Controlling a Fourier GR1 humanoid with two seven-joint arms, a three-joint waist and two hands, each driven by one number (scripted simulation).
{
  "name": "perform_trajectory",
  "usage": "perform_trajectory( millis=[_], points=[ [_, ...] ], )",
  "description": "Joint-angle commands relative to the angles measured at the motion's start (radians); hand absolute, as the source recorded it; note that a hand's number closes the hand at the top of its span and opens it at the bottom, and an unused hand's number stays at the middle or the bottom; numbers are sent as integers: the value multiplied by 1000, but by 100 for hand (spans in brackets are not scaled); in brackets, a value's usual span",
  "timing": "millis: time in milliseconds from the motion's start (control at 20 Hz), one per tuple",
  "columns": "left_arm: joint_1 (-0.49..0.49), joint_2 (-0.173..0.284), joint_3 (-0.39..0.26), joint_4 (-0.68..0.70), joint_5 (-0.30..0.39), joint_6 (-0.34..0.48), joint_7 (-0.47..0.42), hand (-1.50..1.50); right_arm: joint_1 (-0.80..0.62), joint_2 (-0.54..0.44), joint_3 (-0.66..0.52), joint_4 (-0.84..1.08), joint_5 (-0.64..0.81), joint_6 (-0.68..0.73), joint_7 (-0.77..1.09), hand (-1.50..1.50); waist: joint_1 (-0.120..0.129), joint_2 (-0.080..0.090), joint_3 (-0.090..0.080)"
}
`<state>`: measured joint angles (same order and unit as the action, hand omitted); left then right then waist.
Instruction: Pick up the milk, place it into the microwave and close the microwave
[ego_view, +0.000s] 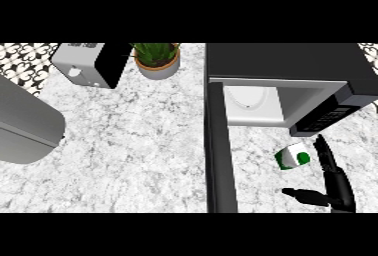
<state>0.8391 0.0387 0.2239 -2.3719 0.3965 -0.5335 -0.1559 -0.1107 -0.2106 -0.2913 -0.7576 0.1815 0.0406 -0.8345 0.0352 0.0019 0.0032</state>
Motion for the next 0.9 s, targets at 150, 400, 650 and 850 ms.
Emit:
perform_trajectory(
  millis=[150, 400, 650, 850],
  points=[
    [23, 14, 23, -102, 172, -22, 5, -150, -154, -32, -48, 264, -9, 20, -115, -150, 7, 6, 2],
    [35, -10, -14, -109, 139, -15, 21, -150, -200, -34, -57, 367, -15, 63, -203, -150, -1, 6, 2],
    [129, 3, 25, -116, 196, -82, -30, -150, -214, -25, -42, 433, -3, 103, -241, 150, 18, 4, 2],
    [86, 24, 53, -76, 188, -87, -58, -150, -262, -31, -40, 468, 8, 103, -267, 150, 14, 7, 2]
  ],
)
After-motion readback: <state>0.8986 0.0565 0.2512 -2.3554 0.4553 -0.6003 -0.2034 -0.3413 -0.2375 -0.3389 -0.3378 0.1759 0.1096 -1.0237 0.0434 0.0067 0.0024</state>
